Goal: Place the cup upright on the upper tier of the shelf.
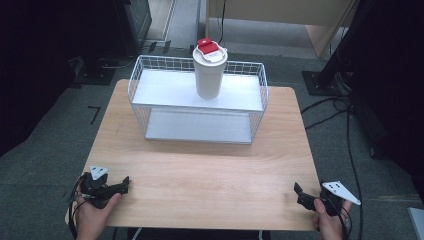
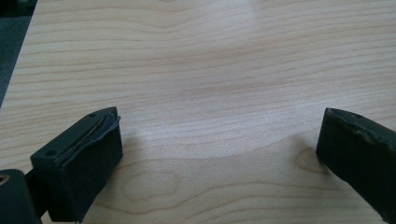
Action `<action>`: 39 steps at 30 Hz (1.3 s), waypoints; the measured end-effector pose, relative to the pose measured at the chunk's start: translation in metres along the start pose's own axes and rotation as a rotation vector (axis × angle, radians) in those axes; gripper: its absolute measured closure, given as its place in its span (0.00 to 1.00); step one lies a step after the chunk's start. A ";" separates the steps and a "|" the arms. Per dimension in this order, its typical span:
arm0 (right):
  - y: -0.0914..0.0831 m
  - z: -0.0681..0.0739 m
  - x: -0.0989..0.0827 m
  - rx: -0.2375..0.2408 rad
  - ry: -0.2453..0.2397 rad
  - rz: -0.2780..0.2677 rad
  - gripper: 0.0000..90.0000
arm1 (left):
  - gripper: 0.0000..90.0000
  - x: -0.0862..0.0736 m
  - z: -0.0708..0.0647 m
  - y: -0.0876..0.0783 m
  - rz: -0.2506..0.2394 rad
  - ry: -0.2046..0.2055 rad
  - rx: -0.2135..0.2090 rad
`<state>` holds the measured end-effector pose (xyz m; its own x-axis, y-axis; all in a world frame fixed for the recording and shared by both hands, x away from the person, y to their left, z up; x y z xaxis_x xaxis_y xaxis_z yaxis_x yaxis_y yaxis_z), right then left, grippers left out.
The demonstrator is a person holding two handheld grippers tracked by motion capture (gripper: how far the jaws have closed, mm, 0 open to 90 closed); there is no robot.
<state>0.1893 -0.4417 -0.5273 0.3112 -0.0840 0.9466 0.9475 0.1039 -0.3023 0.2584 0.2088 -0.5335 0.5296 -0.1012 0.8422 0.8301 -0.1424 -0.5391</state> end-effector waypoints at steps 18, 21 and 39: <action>0.014 0.008 -0.010 -0.045 -0.113 0.216 0.00 | 0.01 0.000 0.000 0.000 0.000 0.000 0.000; 0.014 0.006 -0.010 -0.043 -0.096 0.223 0.00 | 0.01 0.000 0.000 0.000 0.000 0.000 0.000; 0.014 0.006 -0.011 -0.015 -0.087 0.231 0.00 | 0.01 0.000 0.000 0.000 0.000 0.000 0.000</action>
<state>0.1983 -0.4331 -0.5410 0.5130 0.0265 0.8580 0.8531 0.0956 -0.5130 0.2583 0.2088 -0.5335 0.5294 -0.1011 0.8423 0.8302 -0.1423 -0.5389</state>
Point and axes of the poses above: each handheld gripper's, and its own axes: y roughly forward along the jaws, x roughly out of its top, z roughly to its left, the point moved 2 cm from there along y, roughly forward along the jaws, and after that the axes turned 14 degrees about -z, right-handed, at the moved point
